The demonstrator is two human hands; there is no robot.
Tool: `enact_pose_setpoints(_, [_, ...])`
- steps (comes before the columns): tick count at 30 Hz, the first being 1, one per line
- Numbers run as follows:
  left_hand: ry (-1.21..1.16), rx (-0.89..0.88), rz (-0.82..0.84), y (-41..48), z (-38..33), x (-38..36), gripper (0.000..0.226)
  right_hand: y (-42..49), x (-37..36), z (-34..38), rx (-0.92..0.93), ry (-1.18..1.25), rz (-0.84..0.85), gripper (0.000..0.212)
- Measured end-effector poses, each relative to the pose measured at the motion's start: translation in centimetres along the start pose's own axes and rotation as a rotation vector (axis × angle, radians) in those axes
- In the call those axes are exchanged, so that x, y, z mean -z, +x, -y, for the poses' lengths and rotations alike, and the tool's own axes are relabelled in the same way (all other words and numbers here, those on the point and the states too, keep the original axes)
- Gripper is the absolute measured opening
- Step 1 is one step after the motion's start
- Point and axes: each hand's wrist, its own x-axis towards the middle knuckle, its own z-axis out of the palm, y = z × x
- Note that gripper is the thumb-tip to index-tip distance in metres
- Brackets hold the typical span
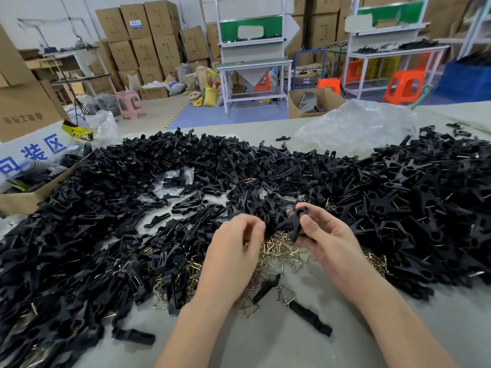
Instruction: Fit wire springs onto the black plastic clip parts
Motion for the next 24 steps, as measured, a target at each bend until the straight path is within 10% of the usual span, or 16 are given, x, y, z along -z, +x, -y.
enact_pose_setpoints(5, [0.531,-0.140,0.294,-0.3,0.4,-0.8,0.052,0.3,0.2,0.1,0.007,0.060,-0.088,0.021])
enact_pose_setpoints(24, [0.134,-0.039,-0.041,0.1,0.0,-0.7,0.024,0.5,-0.4,0.3,-0.022,0.106,-0.074,0.020])
